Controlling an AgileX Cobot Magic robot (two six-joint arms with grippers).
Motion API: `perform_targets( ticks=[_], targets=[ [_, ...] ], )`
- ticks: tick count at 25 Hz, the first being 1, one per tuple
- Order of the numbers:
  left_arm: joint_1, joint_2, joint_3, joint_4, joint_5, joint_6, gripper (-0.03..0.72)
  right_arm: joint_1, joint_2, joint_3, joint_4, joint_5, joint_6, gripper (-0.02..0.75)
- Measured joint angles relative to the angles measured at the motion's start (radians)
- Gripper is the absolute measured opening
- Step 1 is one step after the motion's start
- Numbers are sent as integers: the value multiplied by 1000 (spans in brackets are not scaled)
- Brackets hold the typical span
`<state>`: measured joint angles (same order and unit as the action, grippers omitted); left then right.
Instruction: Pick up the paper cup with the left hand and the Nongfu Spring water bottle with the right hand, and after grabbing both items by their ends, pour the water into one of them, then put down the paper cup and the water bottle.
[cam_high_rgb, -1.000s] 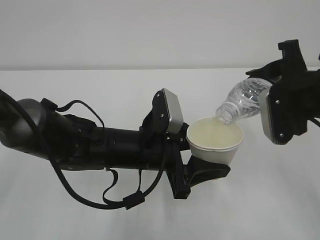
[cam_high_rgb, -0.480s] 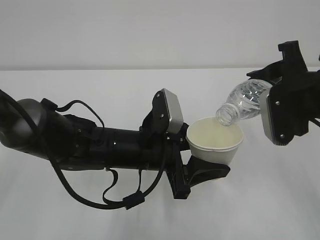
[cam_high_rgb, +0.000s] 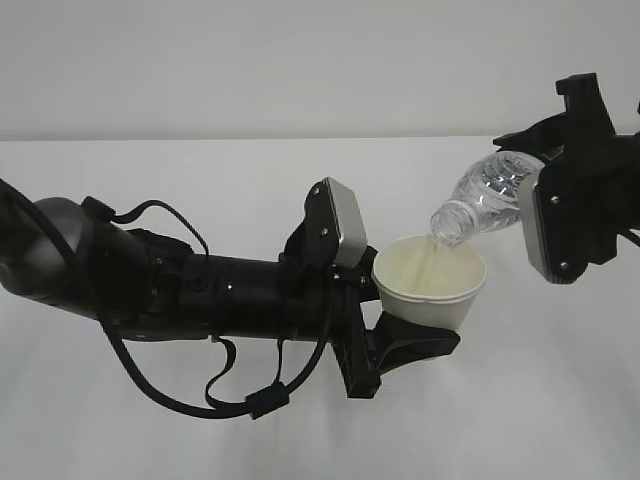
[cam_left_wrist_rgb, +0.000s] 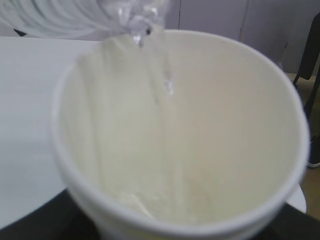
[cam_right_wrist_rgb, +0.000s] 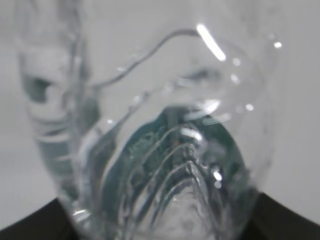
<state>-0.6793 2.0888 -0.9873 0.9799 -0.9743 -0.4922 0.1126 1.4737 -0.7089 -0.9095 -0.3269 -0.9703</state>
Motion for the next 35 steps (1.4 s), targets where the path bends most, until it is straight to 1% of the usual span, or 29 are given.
perform_targets(
  ticks=[9, 35],
  targets=[
    [0, 0, 0, 1, 28, 0, 454, 0, 0, 0, -2, 0, -4, 417],
    [0, 0, 0, -12, 29, 0, 454, 0, 0, -23, -4, 3, -12, 417]
  ],
)
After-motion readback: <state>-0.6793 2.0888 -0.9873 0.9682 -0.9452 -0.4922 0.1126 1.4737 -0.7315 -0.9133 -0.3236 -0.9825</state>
